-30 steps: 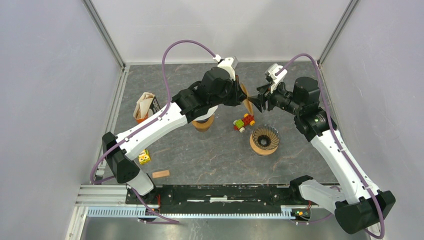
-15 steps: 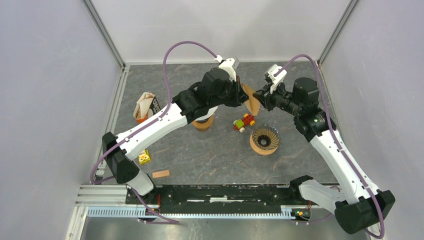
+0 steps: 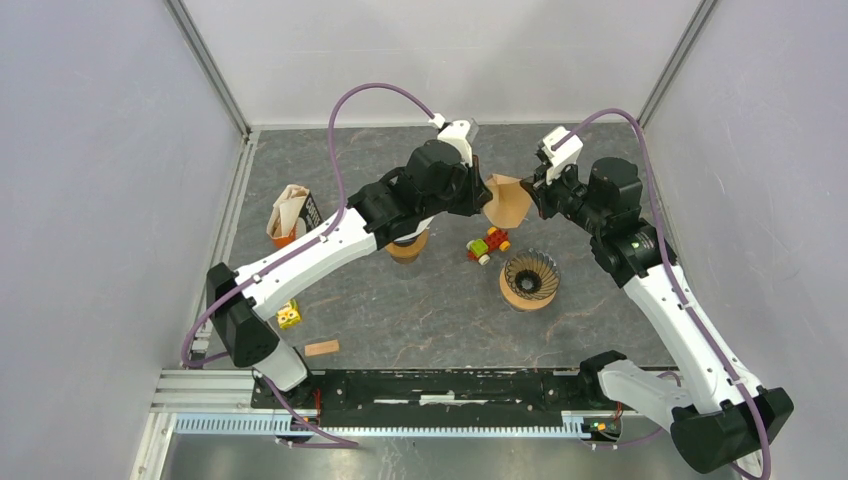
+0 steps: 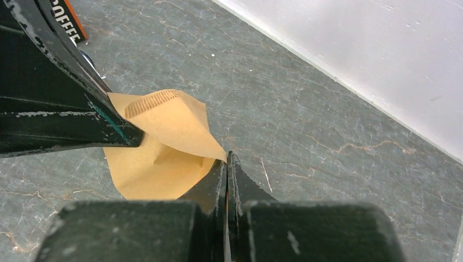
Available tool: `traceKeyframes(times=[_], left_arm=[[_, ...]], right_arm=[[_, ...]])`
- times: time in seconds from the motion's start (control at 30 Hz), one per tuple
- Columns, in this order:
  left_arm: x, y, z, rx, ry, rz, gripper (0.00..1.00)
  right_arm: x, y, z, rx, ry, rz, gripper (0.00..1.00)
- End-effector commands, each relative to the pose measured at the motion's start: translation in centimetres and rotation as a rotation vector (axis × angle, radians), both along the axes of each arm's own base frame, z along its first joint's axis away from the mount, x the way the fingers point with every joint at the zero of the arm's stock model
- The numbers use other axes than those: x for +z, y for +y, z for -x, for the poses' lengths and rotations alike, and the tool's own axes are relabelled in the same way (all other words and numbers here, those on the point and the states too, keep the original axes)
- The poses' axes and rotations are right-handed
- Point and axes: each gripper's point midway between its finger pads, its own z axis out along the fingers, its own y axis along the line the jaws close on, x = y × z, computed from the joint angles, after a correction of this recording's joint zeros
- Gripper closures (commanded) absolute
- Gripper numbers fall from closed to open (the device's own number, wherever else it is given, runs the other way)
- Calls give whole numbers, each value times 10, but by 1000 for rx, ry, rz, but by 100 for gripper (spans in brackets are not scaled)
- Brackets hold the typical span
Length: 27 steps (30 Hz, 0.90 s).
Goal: Place the coffee filter in the dripper
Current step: Place the coffee filter in the coffee dripper.
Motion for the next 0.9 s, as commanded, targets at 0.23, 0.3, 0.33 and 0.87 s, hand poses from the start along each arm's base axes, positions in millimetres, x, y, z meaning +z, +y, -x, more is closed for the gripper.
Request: traceKeyframes(times=[0.23,0.3,0.33,0.87], left_arm=[[19,-14,-8,-7,-62,-12,98],[20,-17,-6,-16,-64,-11,98],[20,-19,-4,-24,-64,-10,98],[18,-31,12,-93,-63,-3,98]], right_arm=[[-2,4,4,38,-20,0,89],[-9,7,5,49,-5,-1,84],[-12,7,4,46,3,0,82],[-24,13,-1,50,40,-15,66]])
